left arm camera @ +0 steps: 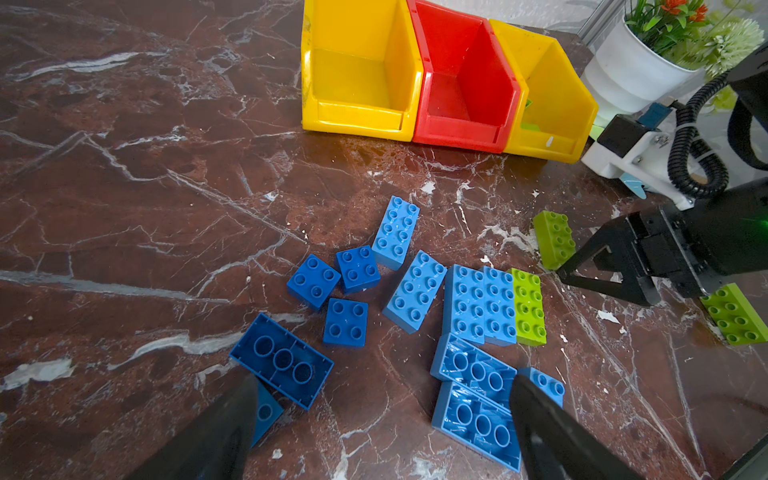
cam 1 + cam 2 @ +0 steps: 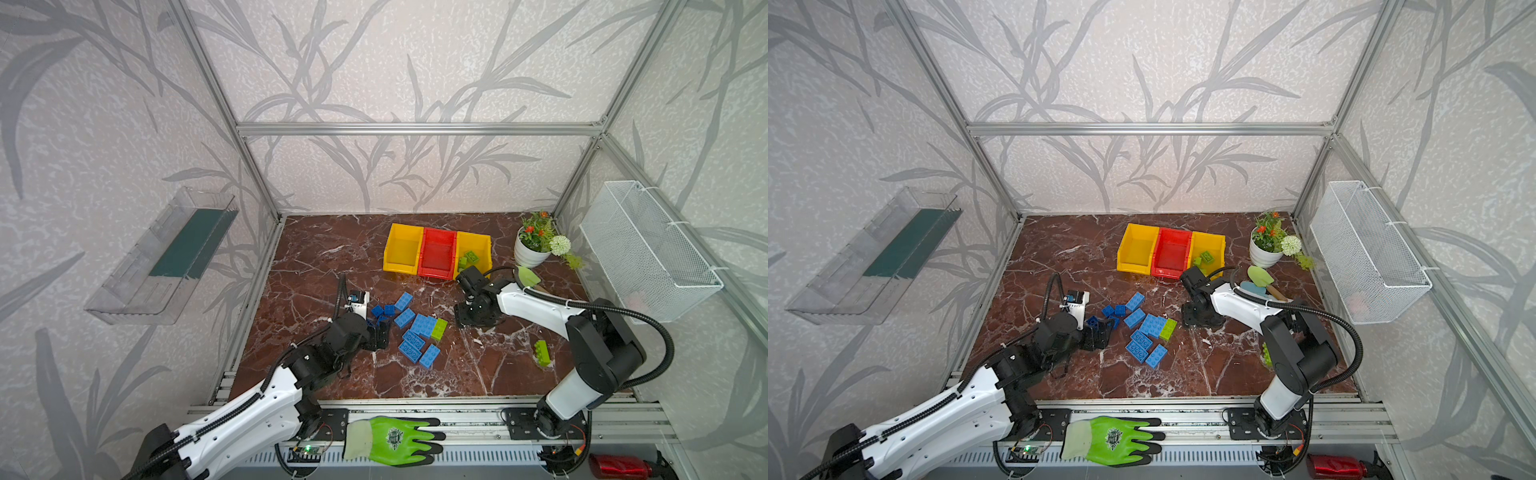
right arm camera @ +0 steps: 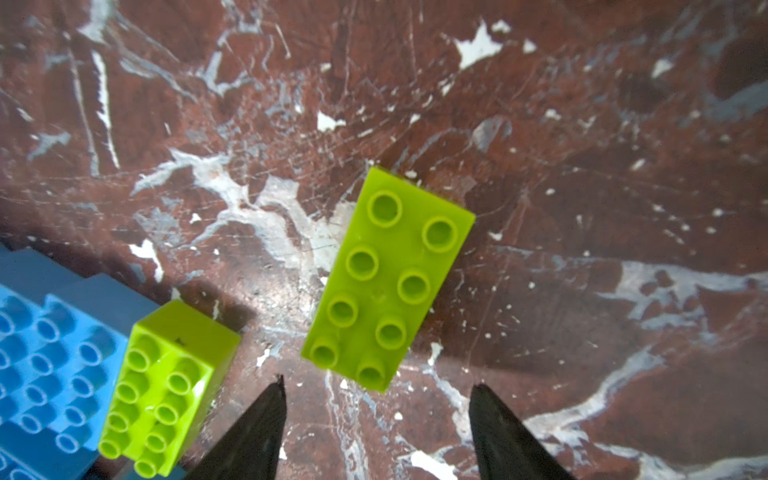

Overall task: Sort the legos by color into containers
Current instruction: 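Grasp a lime-green 2x4 brick with the right gripper and lift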

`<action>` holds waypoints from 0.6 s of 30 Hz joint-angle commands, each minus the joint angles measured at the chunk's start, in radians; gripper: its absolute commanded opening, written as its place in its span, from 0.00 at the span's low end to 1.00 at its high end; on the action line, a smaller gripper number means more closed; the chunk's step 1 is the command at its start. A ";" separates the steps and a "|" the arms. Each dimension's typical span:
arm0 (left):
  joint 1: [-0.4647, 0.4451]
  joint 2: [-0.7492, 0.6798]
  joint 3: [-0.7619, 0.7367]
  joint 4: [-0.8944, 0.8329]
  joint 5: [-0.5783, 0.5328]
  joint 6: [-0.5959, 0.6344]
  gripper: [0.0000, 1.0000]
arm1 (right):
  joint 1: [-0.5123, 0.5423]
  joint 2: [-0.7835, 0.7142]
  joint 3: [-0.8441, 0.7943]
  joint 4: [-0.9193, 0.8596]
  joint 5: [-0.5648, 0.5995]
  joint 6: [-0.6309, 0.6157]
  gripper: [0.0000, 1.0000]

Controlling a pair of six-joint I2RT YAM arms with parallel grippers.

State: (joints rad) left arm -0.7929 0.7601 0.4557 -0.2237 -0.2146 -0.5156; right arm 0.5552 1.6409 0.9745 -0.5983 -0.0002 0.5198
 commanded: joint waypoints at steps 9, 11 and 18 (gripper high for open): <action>-0.005 -0.017 0.013 0.016 -0.005 -0.001 0.93 | -0.008 0.114 0.115 0.012 0.048 0.050 0.64; -0.005 -0.024 0.011 0.014 -0.007 0.003 0.93 | -0.011 0.145 0.134 0.008 0.048 0.055 0.61; -0.005 -0.029 0.007 0.010 -0.019 0.017 0.93 | -0.014 0.180 0.130 0.001 0.069 0.068 0.56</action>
State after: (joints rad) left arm -0.7929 0.7383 0.4557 -0.2226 -0.2127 -0.5098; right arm 0.5457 1.8099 1.1061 -0.5774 0.0467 0.5732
